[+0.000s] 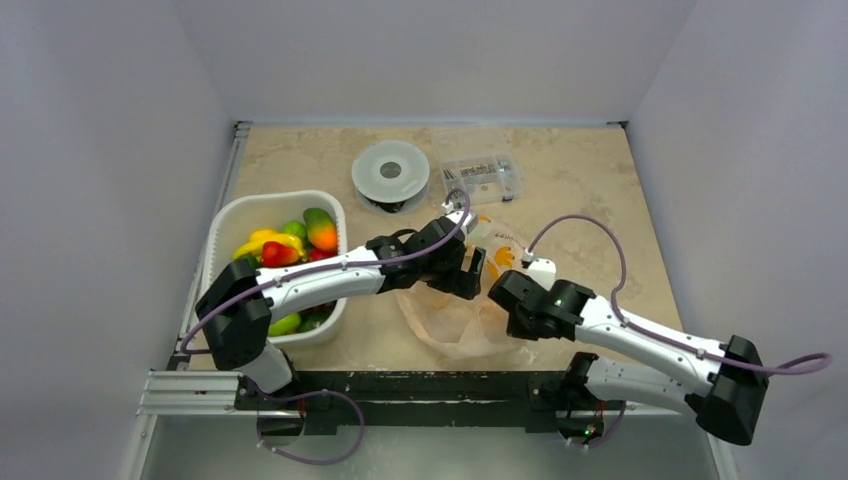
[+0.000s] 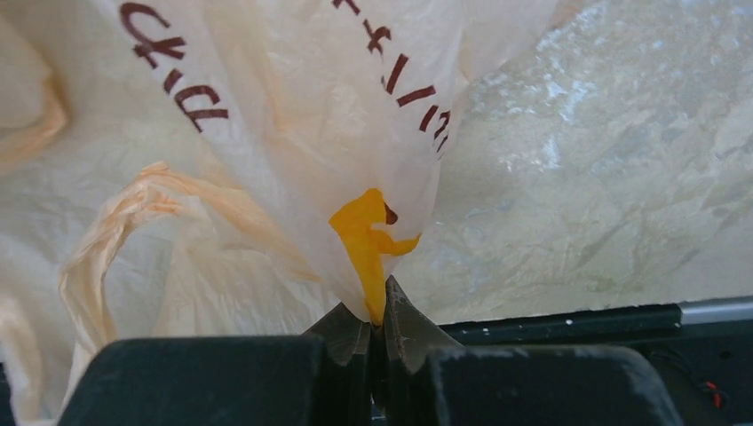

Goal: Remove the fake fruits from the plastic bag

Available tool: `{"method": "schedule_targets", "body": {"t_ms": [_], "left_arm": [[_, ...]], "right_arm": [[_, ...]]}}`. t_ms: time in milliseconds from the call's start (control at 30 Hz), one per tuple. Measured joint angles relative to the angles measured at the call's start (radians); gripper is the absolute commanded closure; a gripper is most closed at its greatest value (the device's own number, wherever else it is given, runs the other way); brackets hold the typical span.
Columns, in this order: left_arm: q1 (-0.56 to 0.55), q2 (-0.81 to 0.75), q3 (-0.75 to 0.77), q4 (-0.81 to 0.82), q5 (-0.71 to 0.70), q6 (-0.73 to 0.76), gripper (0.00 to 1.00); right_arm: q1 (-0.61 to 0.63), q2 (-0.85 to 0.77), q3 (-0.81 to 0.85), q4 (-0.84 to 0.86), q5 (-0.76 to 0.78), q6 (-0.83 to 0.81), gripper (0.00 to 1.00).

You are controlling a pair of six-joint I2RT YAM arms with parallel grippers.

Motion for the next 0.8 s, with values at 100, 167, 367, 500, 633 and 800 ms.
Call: {"method": "schedule_targets", "body": {"t_ms": [100,167,367,500,633,800], "left_arm": [[0.0,0.0,-0.051,0.061,0.013,-0.036,0.13],[0.0,0.0,-0.086,0.083,0.015,-0.053,0.13],[0.0,-0.027,-0.143,0.105,0.017,-0.071,0.13],[0.005,-0.092,-0.143,0.109,0.019,-0.071,0.13],[0.021,-0.161,-0.143,0.111,0.019,-0.071,0.16],[0.051,-0.2,-0.164,0.126,0.022,-0.091,0.24]], "right_arm": [[0.0,-0.064,-0.004,0.05,0.002,-0.023,1.0],[0.0,-0.14,-0.009,0.08,0.002,-0.041,1.0],[0.0,-0.409,-0.008,0.194,0.018,-0.111,1.0],[0.0,-0.369,0.078,0.287,0.027,-0.174,1.0],[0.0,-0.159,0.274,0.327,0.031,-0.249,1.0],[0.001,-0.057,0.359,0.353,0.033,-0.308,1.0]]}}
